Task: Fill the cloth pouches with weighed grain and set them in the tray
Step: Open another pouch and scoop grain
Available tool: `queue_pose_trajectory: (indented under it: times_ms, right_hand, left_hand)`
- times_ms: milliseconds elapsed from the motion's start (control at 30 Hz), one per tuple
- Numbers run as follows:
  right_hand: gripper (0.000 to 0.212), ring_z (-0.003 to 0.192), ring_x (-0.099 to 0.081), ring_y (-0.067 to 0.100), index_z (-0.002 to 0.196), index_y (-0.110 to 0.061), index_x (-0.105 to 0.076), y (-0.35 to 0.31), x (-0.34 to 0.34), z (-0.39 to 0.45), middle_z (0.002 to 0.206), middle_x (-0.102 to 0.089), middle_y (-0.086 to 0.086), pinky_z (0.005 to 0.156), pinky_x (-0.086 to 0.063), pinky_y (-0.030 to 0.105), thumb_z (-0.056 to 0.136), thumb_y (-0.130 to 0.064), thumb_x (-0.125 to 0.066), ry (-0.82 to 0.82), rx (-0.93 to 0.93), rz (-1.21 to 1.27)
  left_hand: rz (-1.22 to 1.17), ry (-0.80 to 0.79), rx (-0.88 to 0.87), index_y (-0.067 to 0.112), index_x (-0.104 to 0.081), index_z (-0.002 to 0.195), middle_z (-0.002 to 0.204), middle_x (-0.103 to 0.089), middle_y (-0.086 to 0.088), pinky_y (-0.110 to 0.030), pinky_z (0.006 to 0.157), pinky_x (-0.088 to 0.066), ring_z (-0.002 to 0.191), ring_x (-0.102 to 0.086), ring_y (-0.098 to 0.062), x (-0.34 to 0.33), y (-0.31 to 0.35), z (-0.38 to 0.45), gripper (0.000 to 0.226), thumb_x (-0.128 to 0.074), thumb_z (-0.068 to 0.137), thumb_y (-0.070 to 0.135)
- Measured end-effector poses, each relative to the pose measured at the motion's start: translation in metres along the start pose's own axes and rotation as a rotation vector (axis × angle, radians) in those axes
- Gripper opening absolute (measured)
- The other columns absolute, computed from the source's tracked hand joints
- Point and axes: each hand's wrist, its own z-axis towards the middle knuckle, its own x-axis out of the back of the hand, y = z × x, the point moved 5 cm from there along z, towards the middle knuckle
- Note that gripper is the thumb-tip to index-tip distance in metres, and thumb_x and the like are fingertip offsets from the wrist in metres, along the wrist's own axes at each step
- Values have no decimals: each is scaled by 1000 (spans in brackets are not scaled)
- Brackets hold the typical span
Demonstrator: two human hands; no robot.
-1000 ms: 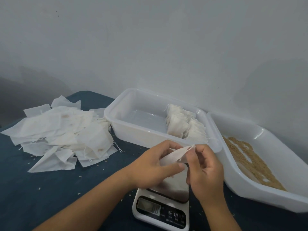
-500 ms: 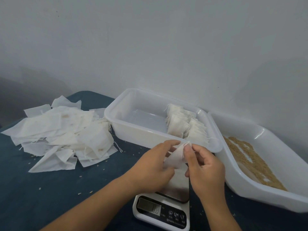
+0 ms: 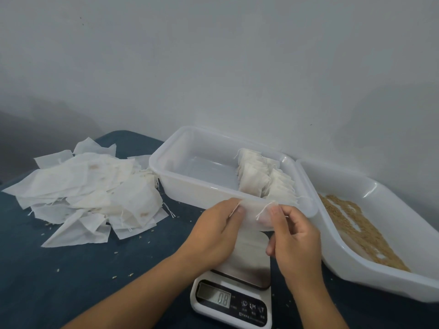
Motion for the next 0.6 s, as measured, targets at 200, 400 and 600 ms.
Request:
queue_pose_trajectory:
  times_ms: [200,400,600]
  right_hand:
    - [24,37,-50,17,90,-32,-72,0,-8,-1,50,-57,6,43,-45,26,95,-52,-61,-186,-8,82]
    - [26,41,-54,15,94,-37,-79,2,-10,-2,48,-57,5,47,-47,22,93,-51,-58,-296,-33,90]
    - [38,36,-55,19,98,-32,-74,-6,-10,-6,48,-59,5,46,-45,22,95,-60,-49,-437,31,40]
  left_hand:
    - [-175,-96,16,30,-68,114,103,-69,12,-37,86,-59,98,-64,-8,-1,0,1,29,-39,112,25]
    - [-323,-174,62,32,-70,124,118,-71,14,-30,86,-59,111,-66,-8,2,8,3,41,-54,93,54]
    - [-447,-509,216,27,-66,129,126,-71,5,-35,93,-58,120,-66,-14,7,8,-2,40,-65,93,44]
